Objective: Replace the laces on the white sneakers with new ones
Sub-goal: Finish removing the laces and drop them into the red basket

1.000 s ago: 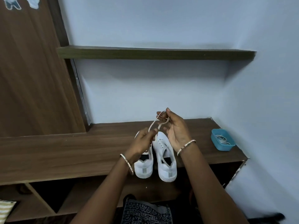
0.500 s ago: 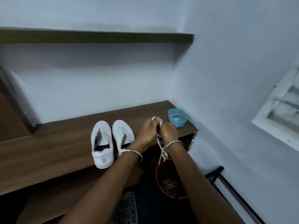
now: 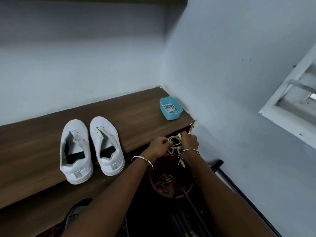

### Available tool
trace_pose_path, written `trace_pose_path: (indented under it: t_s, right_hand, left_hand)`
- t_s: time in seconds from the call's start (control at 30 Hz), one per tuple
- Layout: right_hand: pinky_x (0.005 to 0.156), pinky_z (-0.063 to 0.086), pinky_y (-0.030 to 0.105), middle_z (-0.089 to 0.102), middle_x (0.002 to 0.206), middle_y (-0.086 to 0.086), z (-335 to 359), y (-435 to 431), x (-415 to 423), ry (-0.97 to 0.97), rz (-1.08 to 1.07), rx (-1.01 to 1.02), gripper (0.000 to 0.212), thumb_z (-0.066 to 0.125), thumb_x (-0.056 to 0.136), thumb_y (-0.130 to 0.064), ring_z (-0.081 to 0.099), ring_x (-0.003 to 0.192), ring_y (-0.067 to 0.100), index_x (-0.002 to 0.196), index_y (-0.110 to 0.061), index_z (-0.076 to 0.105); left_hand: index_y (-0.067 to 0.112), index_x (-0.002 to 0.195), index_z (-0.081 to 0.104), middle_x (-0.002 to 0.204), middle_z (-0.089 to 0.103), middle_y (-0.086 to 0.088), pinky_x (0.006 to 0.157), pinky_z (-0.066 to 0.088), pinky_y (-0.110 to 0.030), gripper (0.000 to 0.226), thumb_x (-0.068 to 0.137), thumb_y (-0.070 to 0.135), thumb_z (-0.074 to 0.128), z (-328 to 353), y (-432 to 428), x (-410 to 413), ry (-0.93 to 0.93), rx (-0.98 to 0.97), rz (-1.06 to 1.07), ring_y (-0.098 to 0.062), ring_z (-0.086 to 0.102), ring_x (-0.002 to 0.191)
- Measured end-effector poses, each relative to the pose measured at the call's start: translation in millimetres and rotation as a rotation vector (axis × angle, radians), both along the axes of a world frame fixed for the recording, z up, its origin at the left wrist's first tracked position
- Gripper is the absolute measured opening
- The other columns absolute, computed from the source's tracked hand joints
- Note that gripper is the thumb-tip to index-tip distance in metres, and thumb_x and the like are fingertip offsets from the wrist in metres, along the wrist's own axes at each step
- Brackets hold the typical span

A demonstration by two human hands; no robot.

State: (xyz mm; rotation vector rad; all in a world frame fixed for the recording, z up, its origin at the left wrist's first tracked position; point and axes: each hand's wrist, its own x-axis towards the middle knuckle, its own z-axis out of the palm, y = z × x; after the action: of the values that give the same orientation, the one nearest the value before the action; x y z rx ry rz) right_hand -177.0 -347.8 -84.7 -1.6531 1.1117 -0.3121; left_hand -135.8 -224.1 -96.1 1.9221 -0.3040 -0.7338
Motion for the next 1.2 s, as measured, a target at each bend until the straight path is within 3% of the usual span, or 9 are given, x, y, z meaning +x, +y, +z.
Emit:
trace_pose_path:
  t_s: [0.07, 0.2, 0.3, 0.57, 0.73, 0.8, 0.87, 0.97, 1.2]
  right_hand:
    - [0.079, 0.043, 0.035, 0.066, 0.098, 0.021, -21.4, -8.7, 5.0, 0.096, 0.069, -0.011, 0.033, 0.053, 0.092, -0.029, 0.058, 0.093, 0.036, 0.068, -0.009, 0.060]
    - [0.084, 0.050, 0.035, 0.065, 0.117, 0.020, -59.0, -26.9, 5.9, 0.435, 0.302, -0.142, 0.044, 0.061, 0.088, -0.037, 0.061, 0.110, 0.039, 0.114, -0.002, 0.063]
    - [0.075, 0.049, 0.033, 0.066, 0.110, 0.016, -72.2, -36.3, 6.9, 0.518, 0.335, -0.227, 0.041, 0.064, 0.084, -0.039, 0.064, 0.102, 0.036, 0.110, -0.006, 0.063]
    - [0.077, 0.048, 0.033, 0.071, 0.091, 0.018, -32.9, -52.4, 46.2, 0.139, 0.049, -0.343, 0.022, 0.058, 0.087, -0.022, 0.064, 0.096, 0.038, 0.086, -0.006, 0.073]
    - [0.089, 0.050, 0.035, 0.073, 0.106, 0.016, -9.0, -73.5, 85.9, -0.010, 0.029, -0.332, 0.025, 0.058, 0.093, -0.021, 0.064, 0.107, 0.035, 0.104, -0.005, 0.074]
    - [0.097, 0.047, 0.034, 0.070, 0.118, 0.013, -5.2, -80.4, 102.2, -0.016, 0.089, -0.300, 0.030, 0.058, 0.095, -0.025, 0.061, 0.116, 0.032, 0.115, -0.008, 0.072]
    - [0.103, 0.043, 0.035, 0.066, 0.128, 0.012, -5.8, -86.8, 117.5, 0.003, 0.138, -0.266, 0.035, 0.057, 0.097, -0.028, 0.057, 0.123, 0.031, 0.124, -0.009, 0.068]
    - [0.107, 0.043, 0.038, 0.065, 0.131, 0.012, -13.3, -94.6, 133.2, 0.043, 0.195, -0.283, 0.037, 0.055, 0.097, -0.030, 0.055, 0.125, 0.034, 0.127, -0.012, 0.068]
    - [0.099, 0.049, 0.038, 0.071, 0.118, 0.016, -30.2, -103.4, 145.6, 0.019, 0.198, -0.295, 0.030, 0.059, 0.096, -0.026, 0.062, 0.113, 0.036, 0.117, -0.010, 0.073]
  left_hand:
    - [0.011, 0.095, 0.072, 0.088, 0.073, -0.009, 0.078, 0.055, -0.039, 0.021, 0.098, 0.026, 0.057, -18.2, -3.5, 10.3, 0.028, 0.102, -0.081, -0.015, 0.063, 0.072]
    - [0.011, 0.100, 0.072, 0.086, 0.067, -0.008, 0.074, 0.052, -0.029, 0.023, 0.098, 0.029, 0.057, -37.5, 0.4, 24.5, -0.006, 0.256, -0.151, -0.015, 0.060, 0.074]
    - [0.016, 0.093, 0.068, 0.086, 0.067, -0.006, 0.081, 0.059, -0.038, 0.011, 0.097, 0.020, 0.058, -41.8, -0.6, 32.6, -0.003, 0.175, -0.073, -0.021, 0.066, 0.079]
    - [0.011, 0.090, 0.065, 0.078, 0.068, -0.004, 0.063, 0.057, -0.029, 0.016, 0.100, 0.012, 0.053, -22.0, -25.3, 76.1, -0.019, -0.109, 0.265, -0.017, 0.066, 0.064]
    - [0.007, 0.102, 0.066, 0.073, 0.059, -0.005, 0.073, 0.052, -0.038, 0.020, 0.101, 0.010, 0.046, -25.2, -50.3, 116.6, 0.059, -0.208, 0.417, -0.017, 0.054, 0.061]
    - [0.016, 0.091, 0.063, 0.073, 0.054, -0.005, 0.070, 0.048, -0.034, 0.023, 0.101, 0.007, 0.045, -18.2, -60.9, 124.9, 0.081, -0.234, 0.397, -0.015, 0.049, 0.062]
    - [0.025, 0.102, 0.059, 0.080, 0.058, -0.005, 0.074, 0.049, -0.035, 0.026, 0.101, 0.003, 0.045, -12.2, -71.9, 131.3, 0.085, -0.256, 0.367, -0.014, 0.051, 0.068]
    - [0.023, 0.145, 0.045, 0.120, 0.065, -0.008, 0.097, 0.049, -0.042, 0.056, 0.095, -0.003, 0.047, -23.9, -87.3, 143.7, 0.022, -0.242, 0.273, -0.020, 0.059, 0.099]
    - [0.013, 0.151, 0.038, 0.150, 0.044, -0.012, 0.114, 0.036, -0.037, 0.060, 0.093, -0.004, 0.045, -46.3, -97.3, 156.6, -0.070, -0.084, 0.121, -0.028, 0.046, 0.134]
